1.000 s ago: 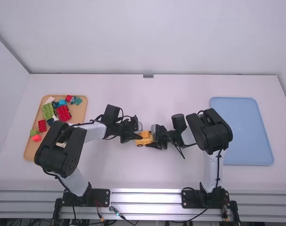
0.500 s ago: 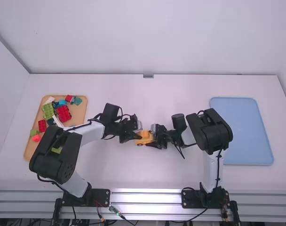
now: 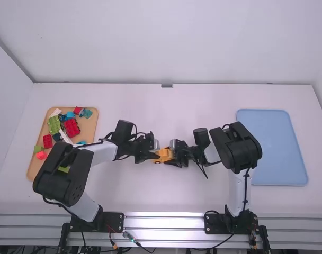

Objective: Assemble lego blocks to make yellow taxi

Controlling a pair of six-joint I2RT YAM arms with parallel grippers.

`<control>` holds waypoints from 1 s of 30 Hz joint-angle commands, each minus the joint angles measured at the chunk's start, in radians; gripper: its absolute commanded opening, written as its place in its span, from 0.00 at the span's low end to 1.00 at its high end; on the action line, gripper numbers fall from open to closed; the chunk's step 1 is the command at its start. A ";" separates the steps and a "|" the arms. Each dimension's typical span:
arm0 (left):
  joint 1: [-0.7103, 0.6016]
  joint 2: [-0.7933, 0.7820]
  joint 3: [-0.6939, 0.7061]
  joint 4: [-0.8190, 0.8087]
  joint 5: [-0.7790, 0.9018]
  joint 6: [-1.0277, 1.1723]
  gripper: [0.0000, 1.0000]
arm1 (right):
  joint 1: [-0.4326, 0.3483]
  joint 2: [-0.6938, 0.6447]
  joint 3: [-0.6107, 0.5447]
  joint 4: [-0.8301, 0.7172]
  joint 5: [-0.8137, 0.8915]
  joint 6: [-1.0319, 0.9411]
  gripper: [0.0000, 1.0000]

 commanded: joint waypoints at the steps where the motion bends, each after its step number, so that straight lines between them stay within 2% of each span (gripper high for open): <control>1: 0.001 0.030 0.019 -0.004 0.006 -0.017 0.01 | -0.003 0.008 0.008 -0.005 0.022 0.003 0.53; 26: -0.007 0.096 0.047 -0.010 0.035 0.010 0.02 | -0.001 0.008 0.008 -0.005 0.018 0.002 0.55; 30: -0.013 0.096 0.067 -0.058 0.031 0.029 0.02 | -0.001 0.008 0.008 -0.005 0.019 0.003 0.55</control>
